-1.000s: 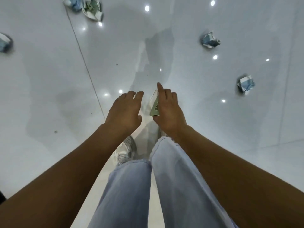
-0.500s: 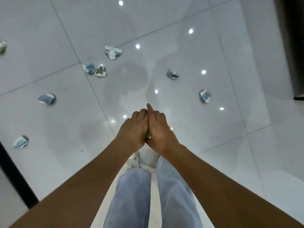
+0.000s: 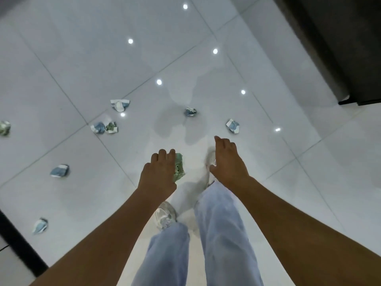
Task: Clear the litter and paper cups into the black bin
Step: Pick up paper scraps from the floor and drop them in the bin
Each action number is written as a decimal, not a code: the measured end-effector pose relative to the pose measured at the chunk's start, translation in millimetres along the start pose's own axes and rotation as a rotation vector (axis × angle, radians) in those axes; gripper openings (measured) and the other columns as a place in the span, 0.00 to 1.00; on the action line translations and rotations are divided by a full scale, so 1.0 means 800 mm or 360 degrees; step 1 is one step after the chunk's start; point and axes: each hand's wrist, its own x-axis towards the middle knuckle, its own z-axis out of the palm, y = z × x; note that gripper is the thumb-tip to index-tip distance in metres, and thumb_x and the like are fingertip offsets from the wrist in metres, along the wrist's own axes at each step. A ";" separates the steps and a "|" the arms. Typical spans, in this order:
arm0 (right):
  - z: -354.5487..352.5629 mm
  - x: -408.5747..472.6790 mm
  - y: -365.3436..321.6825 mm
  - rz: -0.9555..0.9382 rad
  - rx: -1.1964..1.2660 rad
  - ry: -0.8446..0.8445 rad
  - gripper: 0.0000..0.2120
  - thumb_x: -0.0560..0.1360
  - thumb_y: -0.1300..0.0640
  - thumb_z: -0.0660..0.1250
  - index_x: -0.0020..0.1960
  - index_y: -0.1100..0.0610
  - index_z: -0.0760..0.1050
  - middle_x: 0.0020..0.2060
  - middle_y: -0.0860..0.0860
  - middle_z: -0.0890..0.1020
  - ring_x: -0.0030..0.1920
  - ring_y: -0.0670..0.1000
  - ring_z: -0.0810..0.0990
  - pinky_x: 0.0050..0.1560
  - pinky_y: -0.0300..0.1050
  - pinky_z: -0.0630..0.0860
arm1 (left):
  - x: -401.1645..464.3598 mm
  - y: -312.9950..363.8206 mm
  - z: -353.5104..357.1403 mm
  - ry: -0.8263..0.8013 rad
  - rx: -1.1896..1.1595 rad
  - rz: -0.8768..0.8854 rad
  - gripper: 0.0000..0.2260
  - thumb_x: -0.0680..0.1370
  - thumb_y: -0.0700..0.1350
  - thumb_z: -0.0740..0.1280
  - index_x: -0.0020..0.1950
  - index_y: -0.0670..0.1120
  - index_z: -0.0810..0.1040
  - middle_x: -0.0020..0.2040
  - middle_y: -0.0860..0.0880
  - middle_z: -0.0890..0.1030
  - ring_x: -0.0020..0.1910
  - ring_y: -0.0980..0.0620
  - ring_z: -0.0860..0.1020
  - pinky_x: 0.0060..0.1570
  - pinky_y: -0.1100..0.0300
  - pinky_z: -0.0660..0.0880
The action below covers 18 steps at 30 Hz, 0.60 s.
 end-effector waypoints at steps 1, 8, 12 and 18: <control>-0.007 0.011 0.018 0.0024 0.0003 0.0023 0.35 0.75 0.60 0.67 0.76 0.60 0.53 0.67 0.55 0.66 0.67 0.54 0.64 0.58 0.44 0.70 | 0.013 0.009 -0.004 -0.0001 -0.0010 -0.0003 0.35 0.70 0.47 0.68 0.73 0.46 0.55 0.62 0.46 0.66 0.58 0.47 0.69 0.48 0.56 0.75; -0.033 0.071 0.121 0.0195 0.0049 -0.0099 0.32 0.75 0.59 0.67 0.74 0.61 0.56 0.64 0.57 0.67 0.64 0.55 0.66 0.55 0.46 0.72 | 0.095 0.074 -0.023 -0.0039 0.0068 -0.0082 0.33 0.69 0.49 0.69 0.70 0.46 0.59 0.59 0.46 0.69 0.57 0.46 0.70 0.52 0.56 0.72; -0.016 0.118 0.158 0.0250 0.0061 -0.0125 0.33 0.75 0.58 0.67 0.74 0.61 0.56 0.65 0.57 0.67 0.64 0.56 0.65 0.56 0.48 0.71 | 0.152 0.083 -0.012 0.0049 0.0127 0.0029 0.31 0.68 0.49 0.71 0.67 0.43 0.63 0.59 0.44 0.72 0.58 0.45 0.70 0.63 0.55 0.65; 0.044 0.200 0.201 0.0316 0.0101 -0.0113 0.31 0.74 0.58 0.67 0.73 0.60 0.58 0.67 0.57 0.65 0.66 0.56 0.64 0.55 0.50 0.71 | 0.237 0.086 0.033 0.0062 0.0019 0.0199 0.30 0.67 0.42 0.73 0.65 0.37 0.67 0.61 0.40 0.71 0.61 0.43 0.68 0.63 0.56 0.65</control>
